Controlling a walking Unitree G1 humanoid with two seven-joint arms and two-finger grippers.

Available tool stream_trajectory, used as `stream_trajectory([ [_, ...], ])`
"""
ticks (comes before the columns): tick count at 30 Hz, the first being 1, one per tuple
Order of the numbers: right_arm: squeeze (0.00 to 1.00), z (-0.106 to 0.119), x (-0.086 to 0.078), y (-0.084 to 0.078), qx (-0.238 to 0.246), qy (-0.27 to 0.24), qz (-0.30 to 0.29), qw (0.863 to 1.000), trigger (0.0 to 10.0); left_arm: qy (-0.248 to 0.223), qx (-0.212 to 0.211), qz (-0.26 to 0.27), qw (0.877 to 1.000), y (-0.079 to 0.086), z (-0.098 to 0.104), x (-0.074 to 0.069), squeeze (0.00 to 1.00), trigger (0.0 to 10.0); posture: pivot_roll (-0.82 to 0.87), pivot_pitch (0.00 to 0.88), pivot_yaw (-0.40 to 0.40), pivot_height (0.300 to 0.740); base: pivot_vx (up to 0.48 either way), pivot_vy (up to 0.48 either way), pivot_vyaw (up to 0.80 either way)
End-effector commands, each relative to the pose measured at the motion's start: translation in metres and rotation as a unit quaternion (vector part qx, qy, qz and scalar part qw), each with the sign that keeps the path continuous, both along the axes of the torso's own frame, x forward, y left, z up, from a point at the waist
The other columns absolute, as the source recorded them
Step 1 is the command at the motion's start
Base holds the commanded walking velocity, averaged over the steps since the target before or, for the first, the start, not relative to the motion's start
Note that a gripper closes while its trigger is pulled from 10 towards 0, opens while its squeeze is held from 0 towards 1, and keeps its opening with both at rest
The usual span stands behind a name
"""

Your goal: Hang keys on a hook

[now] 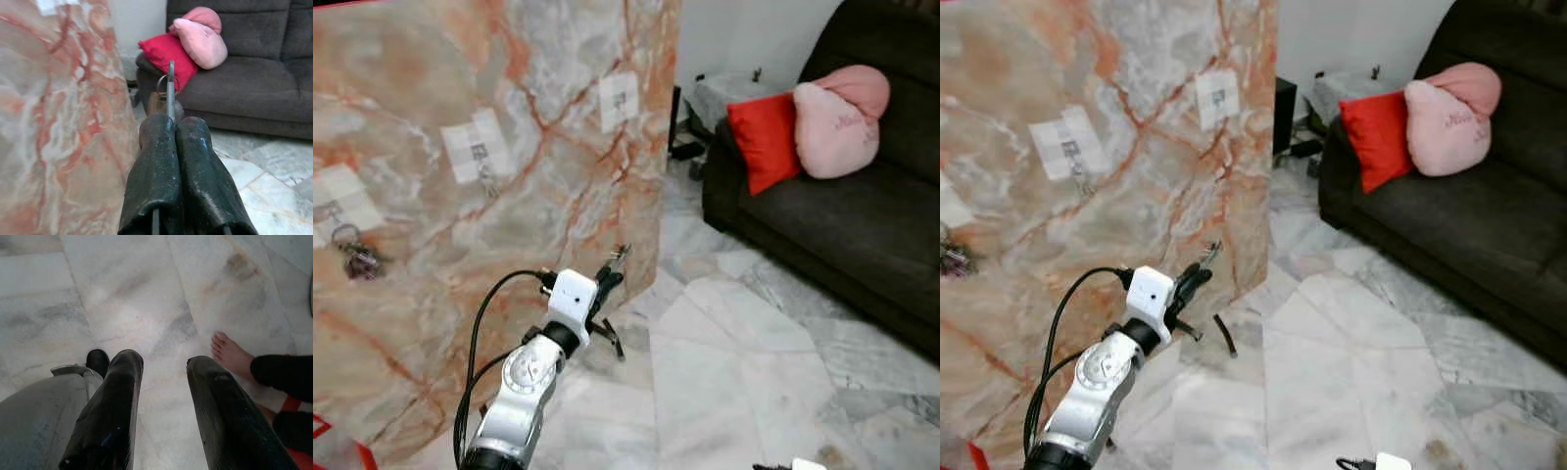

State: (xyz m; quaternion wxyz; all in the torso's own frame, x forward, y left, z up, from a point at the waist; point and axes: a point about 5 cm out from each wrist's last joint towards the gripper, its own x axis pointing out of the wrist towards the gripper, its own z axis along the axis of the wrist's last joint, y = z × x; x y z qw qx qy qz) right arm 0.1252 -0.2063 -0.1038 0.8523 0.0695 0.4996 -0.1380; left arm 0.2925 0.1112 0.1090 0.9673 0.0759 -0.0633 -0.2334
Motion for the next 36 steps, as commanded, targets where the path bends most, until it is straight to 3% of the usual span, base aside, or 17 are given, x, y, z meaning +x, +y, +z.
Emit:
stream_trajectory([
  [1, 0.00, 0.0001, -0.0008, -0.0020, -0.001, -0.001, -0.004, 1.000, 10.0, -0.016, -0.003, -0.008, 1.000, -0.0038, 0.0075, 0.0013, 0.00, 10.0, -0.01, 0.000, -0.066, 0.740, 0.240, 0.000, 0.00],
  [29, 0.00, 0.0005, 0.0000, -0.0025, -0.002, -0.003, -0.007, 1.000, 10.0, -0.018, -0.011, -0.006, 1.000, -0.0078, 0.0087, 0.0017, 0.00, 10.0, -0.01, 0.000, -0.072, 0.740, 0.253, 0.000, 0.00],
  [36, 0.00, 0.0007, 0.0005, -0.0022, -0.001, -0.005, -0.006, 1.000, 10.0, -0.018, -0.011, -0.007, 1.000, -0.0078, 0.0089, 0.0014, 0.00, 10.0, -0.01, 0.000, -0.072, 0.740, 0.265, 0.000, -0.65],
])
